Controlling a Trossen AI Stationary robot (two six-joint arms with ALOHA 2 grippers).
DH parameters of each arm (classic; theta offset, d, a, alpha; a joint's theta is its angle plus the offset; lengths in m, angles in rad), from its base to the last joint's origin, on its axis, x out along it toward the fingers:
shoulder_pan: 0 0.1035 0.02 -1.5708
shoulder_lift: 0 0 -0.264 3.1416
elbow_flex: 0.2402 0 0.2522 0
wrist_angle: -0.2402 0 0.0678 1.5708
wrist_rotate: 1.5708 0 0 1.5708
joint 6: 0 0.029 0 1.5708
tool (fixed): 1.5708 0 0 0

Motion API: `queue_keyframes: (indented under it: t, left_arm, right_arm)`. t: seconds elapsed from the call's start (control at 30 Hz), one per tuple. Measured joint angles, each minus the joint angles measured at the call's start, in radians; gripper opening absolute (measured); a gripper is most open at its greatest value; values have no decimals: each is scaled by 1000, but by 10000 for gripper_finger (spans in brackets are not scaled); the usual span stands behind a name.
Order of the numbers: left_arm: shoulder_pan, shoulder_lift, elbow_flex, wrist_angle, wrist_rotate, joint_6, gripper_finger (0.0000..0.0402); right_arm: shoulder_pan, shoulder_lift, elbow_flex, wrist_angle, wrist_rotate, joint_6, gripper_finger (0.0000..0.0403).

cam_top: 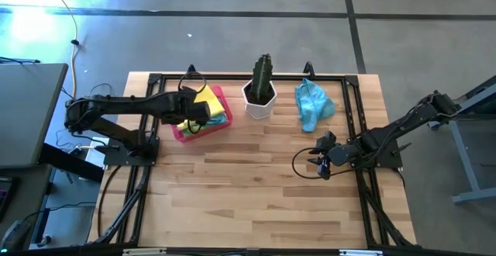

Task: Fold microfiber towels
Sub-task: Fold the blue microfiber cloth

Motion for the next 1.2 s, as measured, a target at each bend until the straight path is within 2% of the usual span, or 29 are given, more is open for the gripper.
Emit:
queue_keyframes:
  t: [0.13,0.37,0.7,0.87,0.97,1.2]
  left_arm:
    - [-71,-4,0,139,6,84,171]
    - [-234,18,0,400,74,336,166]
    - [-425,36,0,674,75,447,165]
    - [-491,35,0,727,72,469,165]
    - [-523,35,0,729,72,453,165]
    - [-575,35,0,730,62,401,165]
  right_arm:
    - [0,0,0,0,0,0,144]
    - [0,0,0,0,0,0,144]
    - [0,0,0,0,0,0,144]
    - [0,0,0,5,4,0,144]
    - [0,0,0,41,72,-19,144]
    - [0,0,1,260,218,-33,144]
